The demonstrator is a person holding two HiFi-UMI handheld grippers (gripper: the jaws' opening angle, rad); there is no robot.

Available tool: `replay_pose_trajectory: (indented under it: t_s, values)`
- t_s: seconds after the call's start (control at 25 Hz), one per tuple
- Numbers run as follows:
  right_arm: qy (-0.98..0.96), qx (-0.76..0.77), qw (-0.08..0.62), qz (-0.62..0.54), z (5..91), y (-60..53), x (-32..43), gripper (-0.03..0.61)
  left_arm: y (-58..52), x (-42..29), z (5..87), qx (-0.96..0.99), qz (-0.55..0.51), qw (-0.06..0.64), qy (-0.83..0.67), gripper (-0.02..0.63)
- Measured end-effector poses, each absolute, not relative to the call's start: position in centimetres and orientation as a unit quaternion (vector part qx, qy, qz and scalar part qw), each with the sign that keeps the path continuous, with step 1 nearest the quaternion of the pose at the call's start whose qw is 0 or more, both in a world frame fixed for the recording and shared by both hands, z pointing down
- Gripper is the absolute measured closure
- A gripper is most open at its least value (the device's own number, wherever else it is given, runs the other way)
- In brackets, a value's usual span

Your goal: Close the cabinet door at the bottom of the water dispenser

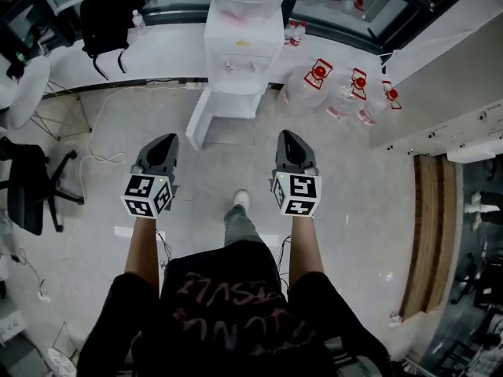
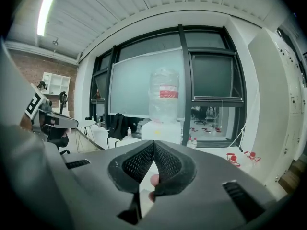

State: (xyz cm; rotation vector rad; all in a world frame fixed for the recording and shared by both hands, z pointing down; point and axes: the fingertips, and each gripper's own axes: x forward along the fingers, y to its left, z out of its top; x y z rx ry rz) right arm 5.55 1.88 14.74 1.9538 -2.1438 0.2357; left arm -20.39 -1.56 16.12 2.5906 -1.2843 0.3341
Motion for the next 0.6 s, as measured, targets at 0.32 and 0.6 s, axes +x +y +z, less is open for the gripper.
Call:
replay_pose_trajectory:
  t_s: [0.32, 0.6]
  values:
    - [-0.768, 0.618, 0.131, 0.106, 18.7, -8.8, 8.1, 0.565, -9.5, -18.8, 20.4, 0.848, 0.135, 0.157, -0.488, 0.598]
    - [-0.776, 0.602, 0.15, 0.118, 22.0, -13.0, 8.3, 0.565, -12.2, -19.2, 24.1, 0.837, 0.157, 0.173, -0.494, 0.598]
